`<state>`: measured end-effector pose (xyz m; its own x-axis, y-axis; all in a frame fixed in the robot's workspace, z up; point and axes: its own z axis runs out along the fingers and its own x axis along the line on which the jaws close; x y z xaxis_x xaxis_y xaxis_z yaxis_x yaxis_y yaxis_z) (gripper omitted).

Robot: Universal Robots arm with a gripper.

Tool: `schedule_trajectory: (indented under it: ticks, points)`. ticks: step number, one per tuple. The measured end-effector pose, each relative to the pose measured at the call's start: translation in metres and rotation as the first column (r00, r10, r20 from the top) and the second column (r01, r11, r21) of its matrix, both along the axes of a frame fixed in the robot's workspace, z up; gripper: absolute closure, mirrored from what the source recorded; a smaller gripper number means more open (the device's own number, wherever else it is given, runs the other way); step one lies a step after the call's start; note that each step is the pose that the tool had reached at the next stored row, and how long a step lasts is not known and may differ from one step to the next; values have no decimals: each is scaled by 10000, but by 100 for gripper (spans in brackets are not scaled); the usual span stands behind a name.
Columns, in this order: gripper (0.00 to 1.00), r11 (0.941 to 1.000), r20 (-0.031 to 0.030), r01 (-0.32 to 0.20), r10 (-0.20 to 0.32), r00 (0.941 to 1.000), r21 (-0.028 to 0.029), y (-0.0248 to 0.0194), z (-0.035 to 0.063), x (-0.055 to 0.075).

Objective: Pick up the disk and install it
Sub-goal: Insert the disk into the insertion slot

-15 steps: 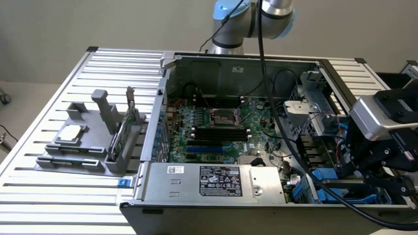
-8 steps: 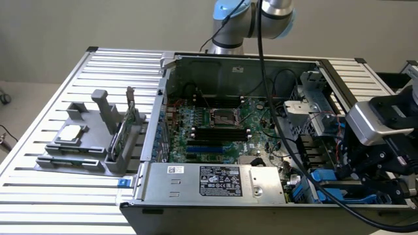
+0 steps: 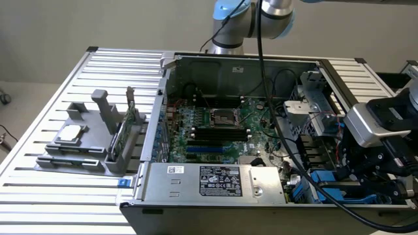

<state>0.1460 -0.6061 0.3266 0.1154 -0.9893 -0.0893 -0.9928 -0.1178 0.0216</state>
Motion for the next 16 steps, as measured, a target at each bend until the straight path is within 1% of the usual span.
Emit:
schedule_trajectory:
  ticks: [2, 4, 8, 13, 16]
  points:
    - [89, 10000, -10, -1, 1, 10000, 4, -1, 0, 0]
    - [89, 10000, -34, 0, 0, 10000, 38, -4, 19, 0]
    - [89, 10000, -65, 0, 0, 10000, 36, -7, 120, 0]
    - [89, 10000, -72, 1, 0, 10000, 35, -7, 237, 0]
    - [89, 10000, -75, -1, 1, 10000, 48, -8, 248, 0]
